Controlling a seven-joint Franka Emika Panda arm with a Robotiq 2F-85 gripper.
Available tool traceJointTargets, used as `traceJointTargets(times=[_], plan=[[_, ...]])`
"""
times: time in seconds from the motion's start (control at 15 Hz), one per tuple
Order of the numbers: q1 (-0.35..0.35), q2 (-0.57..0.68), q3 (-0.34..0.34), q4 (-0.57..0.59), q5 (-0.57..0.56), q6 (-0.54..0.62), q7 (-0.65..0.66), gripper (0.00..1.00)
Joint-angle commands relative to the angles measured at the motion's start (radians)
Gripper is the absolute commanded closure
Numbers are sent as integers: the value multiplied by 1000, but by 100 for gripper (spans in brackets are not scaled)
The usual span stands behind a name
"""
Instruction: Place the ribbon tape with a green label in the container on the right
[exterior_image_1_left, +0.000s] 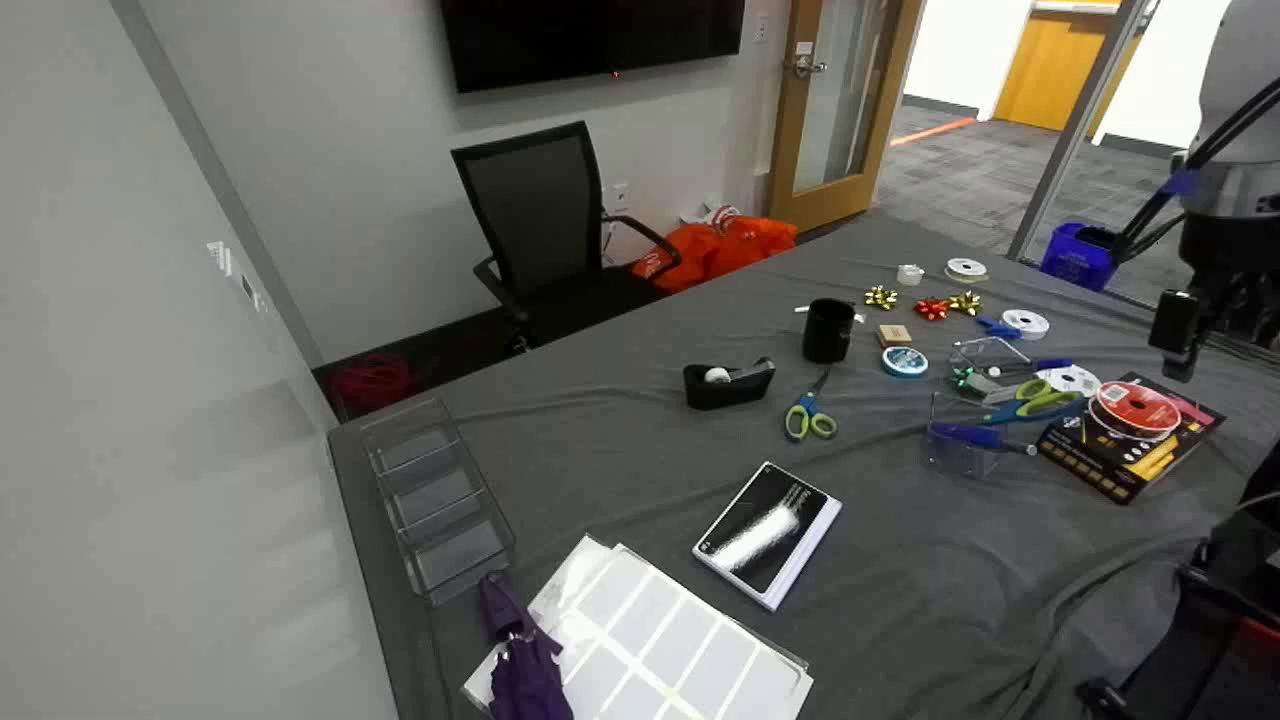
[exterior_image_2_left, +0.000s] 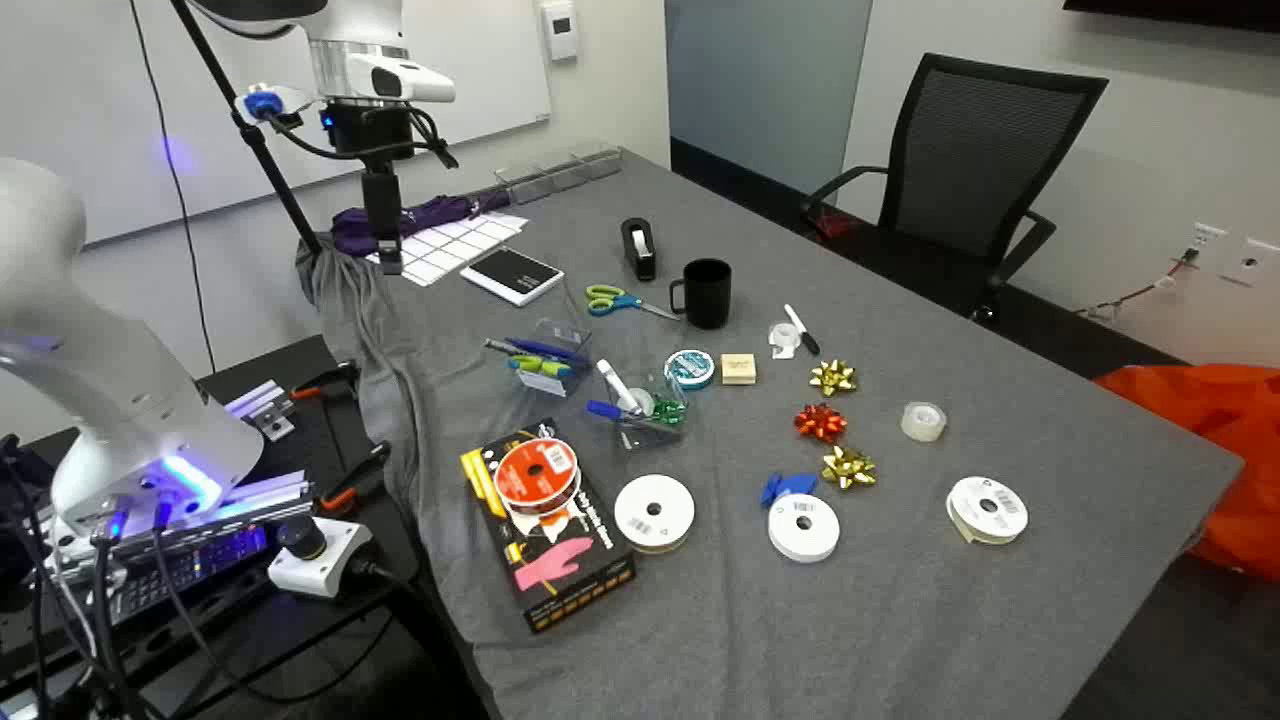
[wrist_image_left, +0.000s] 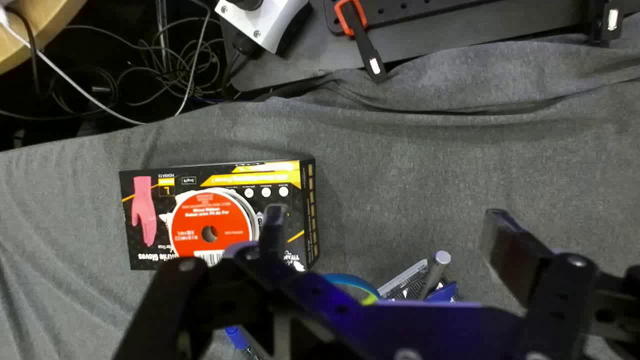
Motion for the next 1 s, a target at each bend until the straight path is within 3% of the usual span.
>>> traceJointTargets(times=[0.0,0.73,0.93], plan=[[14,0,-12,2,-5,-4,5,0],[14,0,-12,2,-5,-4,5,0],[6,29,-9,28,11,-3,60,0]])
